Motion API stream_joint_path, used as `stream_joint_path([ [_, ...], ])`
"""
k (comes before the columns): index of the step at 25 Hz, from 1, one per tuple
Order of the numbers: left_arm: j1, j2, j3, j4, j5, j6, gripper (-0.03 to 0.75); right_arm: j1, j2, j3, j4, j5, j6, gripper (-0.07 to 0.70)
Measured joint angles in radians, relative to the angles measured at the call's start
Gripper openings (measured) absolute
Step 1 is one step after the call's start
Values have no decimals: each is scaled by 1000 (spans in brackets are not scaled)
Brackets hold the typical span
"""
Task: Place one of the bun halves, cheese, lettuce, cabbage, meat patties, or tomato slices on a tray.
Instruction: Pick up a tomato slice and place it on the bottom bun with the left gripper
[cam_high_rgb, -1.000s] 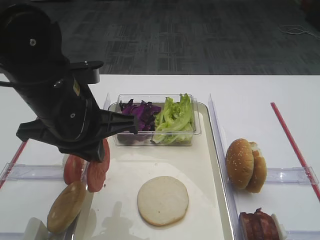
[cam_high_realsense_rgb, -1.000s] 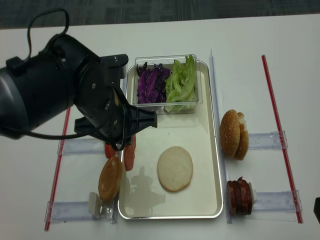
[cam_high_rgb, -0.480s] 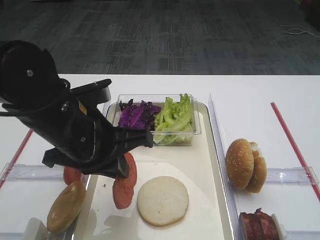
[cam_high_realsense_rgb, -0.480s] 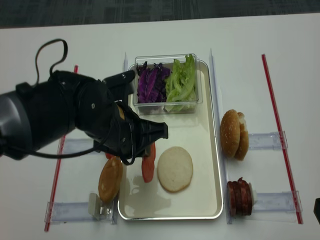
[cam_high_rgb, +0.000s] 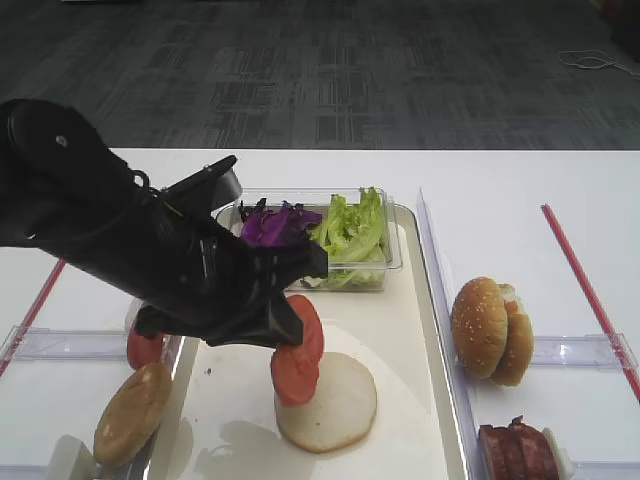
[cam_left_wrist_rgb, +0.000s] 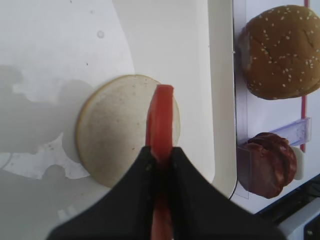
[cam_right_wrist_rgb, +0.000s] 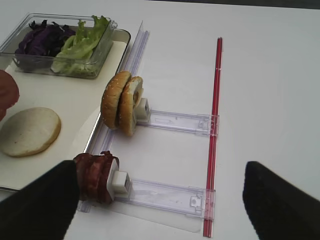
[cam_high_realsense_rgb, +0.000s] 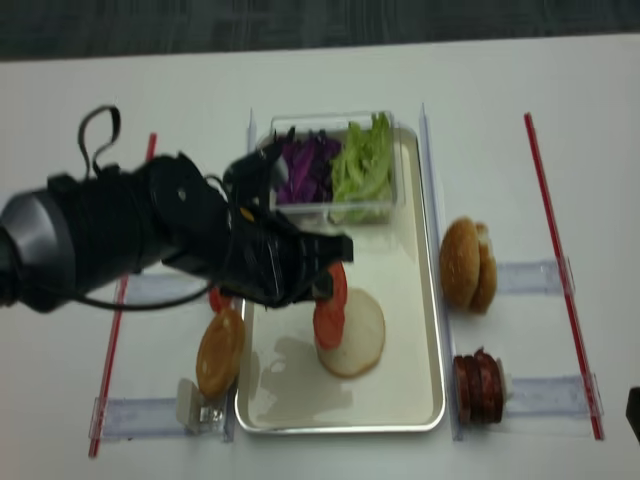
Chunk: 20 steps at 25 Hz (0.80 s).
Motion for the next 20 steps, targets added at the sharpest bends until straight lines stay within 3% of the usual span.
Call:
stream_joint_path([
  [9,42,6,157,-703,-4,687,73,0,0,0,0,0,0,653],
  [11,42,17,186,-835,3,794,73,0,0,0,0,0,0,653],
  [17,79,132,214,-934,130,900,73,0,0,0,0,0,0,653],
  [20,81,169,214,-934,161,917,72,0,0,0,0,0,1,653],
])
